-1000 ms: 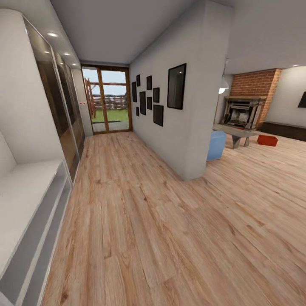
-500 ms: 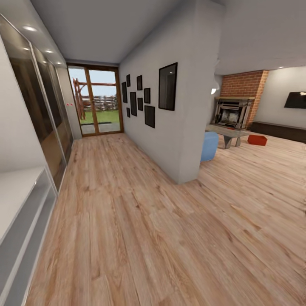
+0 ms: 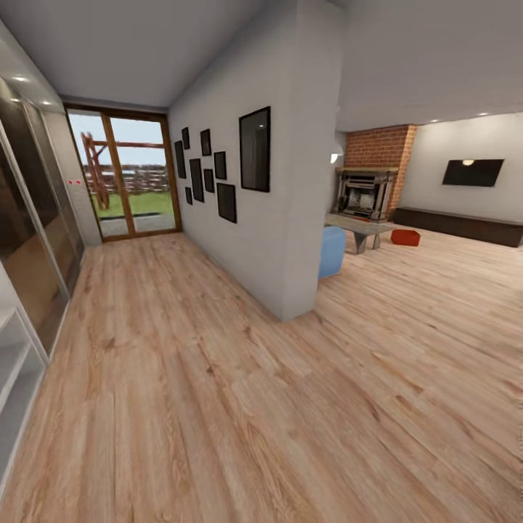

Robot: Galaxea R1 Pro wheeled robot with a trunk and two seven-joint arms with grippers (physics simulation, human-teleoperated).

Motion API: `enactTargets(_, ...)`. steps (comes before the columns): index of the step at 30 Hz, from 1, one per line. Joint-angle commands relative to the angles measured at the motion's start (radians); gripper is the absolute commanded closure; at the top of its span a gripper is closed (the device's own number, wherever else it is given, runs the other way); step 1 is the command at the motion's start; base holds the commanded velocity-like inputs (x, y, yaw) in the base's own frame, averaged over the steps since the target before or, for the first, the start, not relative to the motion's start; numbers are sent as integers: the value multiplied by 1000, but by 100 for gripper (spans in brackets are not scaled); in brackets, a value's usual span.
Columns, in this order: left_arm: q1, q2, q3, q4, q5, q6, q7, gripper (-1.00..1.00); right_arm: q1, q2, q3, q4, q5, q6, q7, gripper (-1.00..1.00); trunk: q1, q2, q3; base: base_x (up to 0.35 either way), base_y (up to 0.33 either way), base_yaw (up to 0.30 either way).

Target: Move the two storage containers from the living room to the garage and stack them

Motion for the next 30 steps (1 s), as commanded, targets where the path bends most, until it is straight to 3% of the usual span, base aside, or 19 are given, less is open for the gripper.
enactTargets(1,0,0,2,-1,7,-2,-1,-100,-1,1,8,2,-8,-4,-1,-100,1,0,0,322,0,-233)
enactTargets(30,0,-1,1,-1,7,-2,-1,-100,-1,0,10,3,-10,-1,0,-100,1,0,15,322,0,-241)
